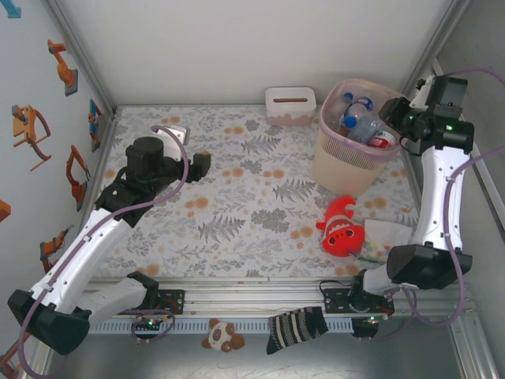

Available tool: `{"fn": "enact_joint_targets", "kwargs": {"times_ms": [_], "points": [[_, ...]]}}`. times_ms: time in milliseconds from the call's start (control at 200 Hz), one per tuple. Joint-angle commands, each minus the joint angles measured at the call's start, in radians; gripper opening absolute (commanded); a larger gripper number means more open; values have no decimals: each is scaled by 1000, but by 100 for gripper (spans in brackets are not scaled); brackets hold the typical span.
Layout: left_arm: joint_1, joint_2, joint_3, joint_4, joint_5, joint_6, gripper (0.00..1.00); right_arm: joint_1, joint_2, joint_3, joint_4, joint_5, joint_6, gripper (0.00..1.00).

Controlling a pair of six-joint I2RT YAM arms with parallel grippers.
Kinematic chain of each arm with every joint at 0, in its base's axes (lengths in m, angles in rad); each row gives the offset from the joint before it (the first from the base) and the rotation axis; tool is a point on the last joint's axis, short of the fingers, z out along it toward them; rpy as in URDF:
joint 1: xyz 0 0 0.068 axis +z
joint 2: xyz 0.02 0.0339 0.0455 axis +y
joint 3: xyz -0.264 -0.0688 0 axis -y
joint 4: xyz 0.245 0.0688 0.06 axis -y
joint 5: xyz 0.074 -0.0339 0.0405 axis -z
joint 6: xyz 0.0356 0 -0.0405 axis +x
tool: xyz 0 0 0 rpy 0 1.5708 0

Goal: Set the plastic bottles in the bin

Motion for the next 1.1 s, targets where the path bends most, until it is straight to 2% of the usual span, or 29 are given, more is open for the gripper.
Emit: {"fn": "enact_joint_targets", "kwargs": {"times_ms": [0, 220, 320, 431, 621, 806, 1092], "points": [[16, -2, -22, 0, 35, -34, 85, 4, 5, -28, 47, -89, 1, 35], [25, -1, -31, -1, 47, -42, 85, 6, 44, 28, 42, -30, -44, 35], [27, 1, -31, 5, 52, -44, 85, 7, 72, 49, 58, -69, -53, 33], [28, 5, -28, 9, 62, -47, 84, 17, 105, 73, 37, -144, -56, 23], [30, 3, -30, 6, 58, -49, 84, 94, 105, 36, -53, -208, -92, 17], [33, 7, -29, 6, 62, -48, 84, 157, 86, -53, -77, -126, -95, 14], [41, -1, -36, 0, 63, -46, 84, 160, 141, -143, -78, 13, -91, 10]]}}
